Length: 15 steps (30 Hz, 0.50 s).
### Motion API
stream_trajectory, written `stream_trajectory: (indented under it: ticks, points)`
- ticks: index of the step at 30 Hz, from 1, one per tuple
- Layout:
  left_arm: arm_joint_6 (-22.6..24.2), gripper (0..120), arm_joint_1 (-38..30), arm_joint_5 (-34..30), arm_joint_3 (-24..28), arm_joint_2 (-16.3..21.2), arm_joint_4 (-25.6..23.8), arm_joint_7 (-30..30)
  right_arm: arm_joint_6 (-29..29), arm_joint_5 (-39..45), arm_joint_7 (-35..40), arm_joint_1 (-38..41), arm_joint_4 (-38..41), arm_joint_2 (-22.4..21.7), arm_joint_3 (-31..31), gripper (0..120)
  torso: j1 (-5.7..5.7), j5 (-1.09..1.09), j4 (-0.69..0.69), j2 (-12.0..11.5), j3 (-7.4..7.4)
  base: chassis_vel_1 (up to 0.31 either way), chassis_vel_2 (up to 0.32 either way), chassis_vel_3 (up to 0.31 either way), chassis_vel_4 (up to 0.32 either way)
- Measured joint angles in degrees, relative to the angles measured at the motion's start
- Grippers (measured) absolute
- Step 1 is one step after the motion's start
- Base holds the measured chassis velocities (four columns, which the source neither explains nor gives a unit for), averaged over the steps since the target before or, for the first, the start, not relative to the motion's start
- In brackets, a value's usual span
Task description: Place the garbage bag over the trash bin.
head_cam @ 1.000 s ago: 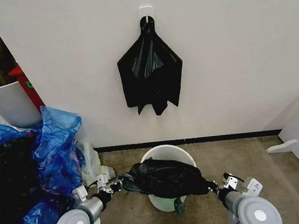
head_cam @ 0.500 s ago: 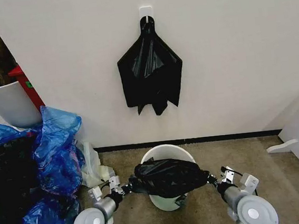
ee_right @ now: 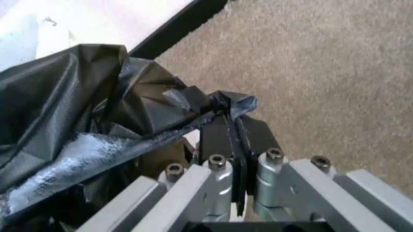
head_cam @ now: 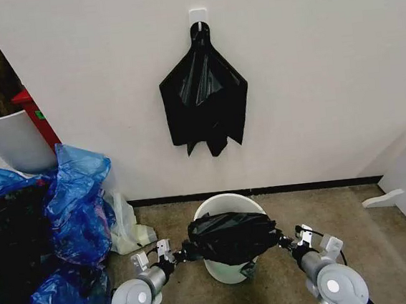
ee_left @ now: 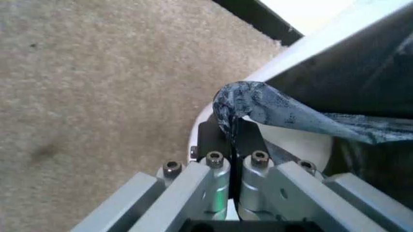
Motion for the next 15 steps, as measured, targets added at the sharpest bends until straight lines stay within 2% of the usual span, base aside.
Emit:
stream_trajectory:
  ticks: [6, 15]
  points:
    - [-3.00, 0, -0.50, 0.70, -1.05, -1.42, 1.75, 0.37, 0.33, -0.02, -0.80, 0.64, -0.05, 0.06, 0.42, 0, 0.00, 0.00, 0.00, 0.00, 0.00, 0.000, 0.000, 0.000, 0.000]
    - [-3.58, 0, -0.68, 3.13, -0.48, -2.17, 2.10, 1.09, 0.37, -1.04, -1.82, 1.21, -1.17, 0.11, 0.31, 0, 0.00, 0.00, -0.01, 0.00, 0.01, 0.000, 0.000, 0.000, 0.000]
